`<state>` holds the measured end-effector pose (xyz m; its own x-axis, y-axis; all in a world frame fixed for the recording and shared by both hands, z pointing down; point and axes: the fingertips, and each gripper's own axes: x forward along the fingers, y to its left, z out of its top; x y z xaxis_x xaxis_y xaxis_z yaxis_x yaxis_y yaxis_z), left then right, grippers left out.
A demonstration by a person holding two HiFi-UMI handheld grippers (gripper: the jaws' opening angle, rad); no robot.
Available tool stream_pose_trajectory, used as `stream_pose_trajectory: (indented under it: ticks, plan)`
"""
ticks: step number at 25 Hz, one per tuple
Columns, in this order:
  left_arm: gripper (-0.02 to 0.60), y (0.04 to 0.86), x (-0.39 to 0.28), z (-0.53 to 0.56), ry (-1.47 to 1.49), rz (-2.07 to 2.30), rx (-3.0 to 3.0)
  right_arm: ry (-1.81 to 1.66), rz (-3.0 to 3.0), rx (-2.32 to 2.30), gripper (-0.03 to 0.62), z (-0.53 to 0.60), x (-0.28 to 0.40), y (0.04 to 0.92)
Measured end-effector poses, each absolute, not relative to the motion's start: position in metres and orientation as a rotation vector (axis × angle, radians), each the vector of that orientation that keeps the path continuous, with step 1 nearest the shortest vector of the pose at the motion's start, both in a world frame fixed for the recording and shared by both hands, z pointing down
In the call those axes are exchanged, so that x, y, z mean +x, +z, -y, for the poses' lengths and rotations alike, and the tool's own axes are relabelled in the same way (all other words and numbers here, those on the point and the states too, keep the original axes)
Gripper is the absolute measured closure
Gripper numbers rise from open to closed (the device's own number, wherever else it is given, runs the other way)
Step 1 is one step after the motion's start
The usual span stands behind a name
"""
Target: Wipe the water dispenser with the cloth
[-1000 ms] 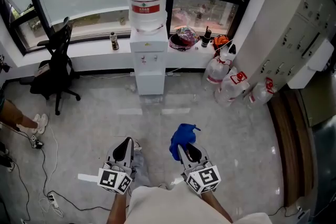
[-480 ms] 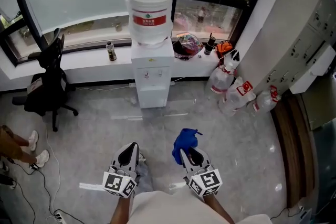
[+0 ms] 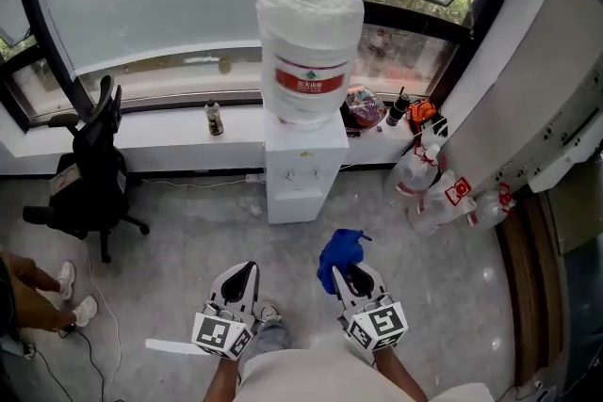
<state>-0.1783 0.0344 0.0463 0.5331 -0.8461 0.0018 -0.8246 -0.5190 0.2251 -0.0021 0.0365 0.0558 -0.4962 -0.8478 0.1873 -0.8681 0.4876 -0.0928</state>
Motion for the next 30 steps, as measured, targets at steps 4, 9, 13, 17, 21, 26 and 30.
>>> stream_pose_trajectory:
  ticks: [4, 9, 13, 17, 21, 26, 30]
  plan:
    - [0.571, 0.061, -0.192, 0.004, -0.149, 1.375, 2.575, 0.266, 2.603, 1.516, 0.505, -0.002, -0.022, 0.059]
    - [0.571, 0.064, -0.194, 0.037, -0.13, 1.385, 2.57, 0.313, 2.585, 1.51, 0.505, 0.022, -0.02, 0.073]
    - [0.571, 0.075, -0.184, 0.052, -0.091, 1.399, 2.577, 0.318, 2.594, 1.514, 0.505, 0.042, -0.004, 0.081]
    - [0.571, 0.086, -0.169, 0.061, -0.063, 1.441, 2.535, 0.326, 2.606, 1.492, 0.505, 0.062, 0.015, 0.097]
    - [0.571, 0.106, -0.152, 0.063, -0.041, 1.477, 2.493, 0.342, 2.631, 1.448, 0.505, 0.077, 0.034, 0.123]
    - [0.571, 0.135, -0.133, 0.055, 0.003, 1.501, 2.444, 0.363, 2.66, 1.403, 0.505, 0.087, 0.048, 0.151]
    - [0.571, 0.154, -0.127, 0.053, 0.025, 1.522, 2.411, 0.386, 2.661, 1.389, 0.505, 0.093, 0.052, 0.172]
